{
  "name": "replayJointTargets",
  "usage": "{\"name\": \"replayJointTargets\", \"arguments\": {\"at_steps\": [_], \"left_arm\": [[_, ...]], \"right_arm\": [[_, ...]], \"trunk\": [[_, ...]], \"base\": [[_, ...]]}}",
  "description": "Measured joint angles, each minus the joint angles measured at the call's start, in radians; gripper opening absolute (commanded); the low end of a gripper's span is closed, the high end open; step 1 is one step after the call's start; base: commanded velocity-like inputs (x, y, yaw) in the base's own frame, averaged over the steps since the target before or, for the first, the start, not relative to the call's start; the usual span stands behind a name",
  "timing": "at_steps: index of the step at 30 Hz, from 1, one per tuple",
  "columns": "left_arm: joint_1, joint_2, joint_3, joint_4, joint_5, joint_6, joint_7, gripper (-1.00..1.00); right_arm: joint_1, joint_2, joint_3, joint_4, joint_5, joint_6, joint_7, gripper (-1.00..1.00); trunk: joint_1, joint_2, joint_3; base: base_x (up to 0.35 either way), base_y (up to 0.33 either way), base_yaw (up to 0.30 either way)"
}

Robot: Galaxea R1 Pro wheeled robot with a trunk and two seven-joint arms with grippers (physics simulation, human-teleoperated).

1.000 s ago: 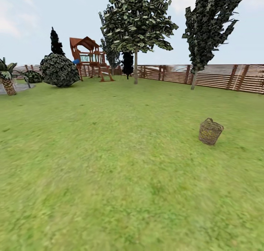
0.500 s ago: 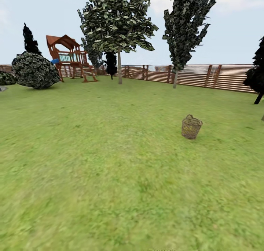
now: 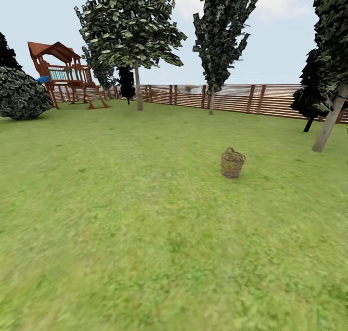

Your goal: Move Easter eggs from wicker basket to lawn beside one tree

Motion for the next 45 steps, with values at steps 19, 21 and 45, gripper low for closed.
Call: {"name": "replayJointTargets", "arguments": {"at_steps": [19,21,45], "left_arm": [[0.0,-0.004,-0.001,-0.002,0.001,0.001,0.002,1.0],[0.0,-0.003,-0.001,-0.003,0.001,0.001,0.003,1.0],[0.0,-0.004,-0.001,-0.002,0.002,0.0,0.008,1.0]], "right_arm": [[0.0,-0.002,-0.001,-0.001,-0.005,0.004,0.008,1.0],[0.0,-0.001,0.0,0.008,-0.005,0.001,0.009,1.0],[0.0,0.006,-0.001,0.056,0.002,-0.002,-0.001,1.0]], "trunk": [[0.0,0.0,-0.017],[0.0,0.0,-0.02],[0.0,0.0,-0.035]], "base": [[0.0,0.0,-0.02],[0.0,0.0,-0.101],[0.0,0.0,-0.081]]}}
